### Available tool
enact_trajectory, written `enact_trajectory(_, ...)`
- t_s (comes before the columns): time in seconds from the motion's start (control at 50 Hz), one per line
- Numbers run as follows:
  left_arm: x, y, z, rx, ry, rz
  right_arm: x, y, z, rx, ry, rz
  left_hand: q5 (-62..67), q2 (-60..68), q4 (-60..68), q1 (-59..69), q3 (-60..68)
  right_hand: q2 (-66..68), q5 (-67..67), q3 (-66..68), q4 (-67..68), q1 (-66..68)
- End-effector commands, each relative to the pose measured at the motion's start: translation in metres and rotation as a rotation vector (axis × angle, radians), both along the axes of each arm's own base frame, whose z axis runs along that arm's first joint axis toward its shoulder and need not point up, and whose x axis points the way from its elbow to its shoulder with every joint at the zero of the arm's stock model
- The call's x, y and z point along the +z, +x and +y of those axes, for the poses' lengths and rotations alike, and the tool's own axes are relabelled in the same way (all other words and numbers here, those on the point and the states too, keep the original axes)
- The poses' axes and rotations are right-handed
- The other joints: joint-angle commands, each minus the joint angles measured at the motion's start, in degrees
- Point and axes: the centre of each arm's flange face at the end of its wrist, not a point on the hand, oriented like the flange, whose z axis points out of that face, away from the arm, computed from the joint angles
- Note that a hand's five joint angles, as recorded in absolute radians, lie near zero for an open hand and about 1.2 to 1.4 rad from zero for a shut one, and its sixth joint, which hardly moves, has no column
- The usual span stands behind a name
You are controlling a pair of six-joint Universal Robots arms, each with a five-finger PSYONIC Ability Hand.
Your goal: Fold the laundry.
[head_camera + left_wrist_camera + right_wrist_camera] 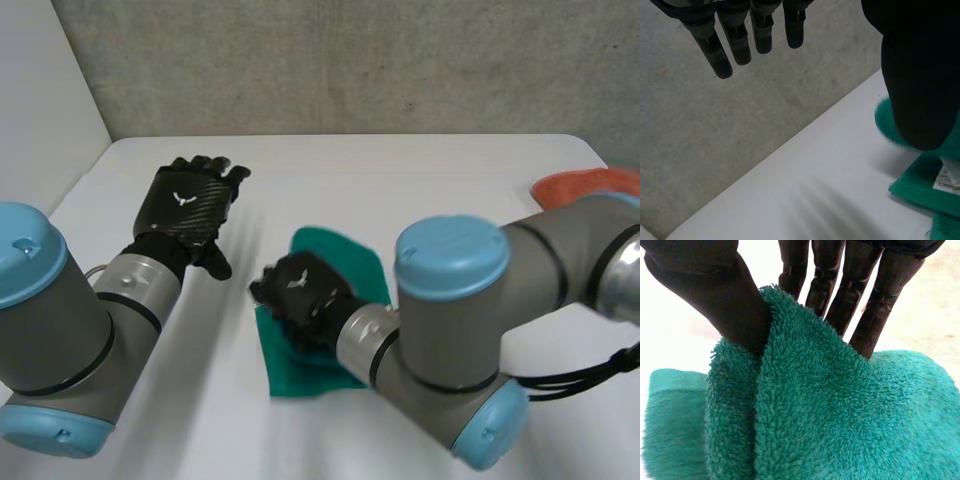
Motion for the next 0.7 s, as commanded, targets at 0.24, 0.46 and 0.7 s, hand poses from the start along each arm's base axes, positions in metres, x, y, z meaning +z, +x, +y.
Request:
enact_trajectory(0.24,0.004,-0.005,0.001,0.019,0.009,0.063,0.016,-0.030,-0.018,-0.124,0.050,-0.032,-2.5,-1.5,-1.4,-0.8,-1.9,-57.3,-56.5,-57.3,-57.9,-46.3)
enact_trajectory(0.46,-0.024,-0.060,0.020,-0.230,0.191,0.136,0.018,-0.090,-0.078,-0.491,0.225,-0.097,-1.8,-0.8,-0.7,-0.2,-1.2,-57.3,-56.5,-57.3,-57.9,-46.3)
enact_trajectory(0.7,-0.080,-0.050,0.023,-0.123,0.439,-0.040,-0.033,-0.071,-0.086,-0.421,0.353,-0.038,-1.1,-0.1,-0.1,0.5,-0.5,-57.3,-56.5,-57.3,-57.9,-46.3)
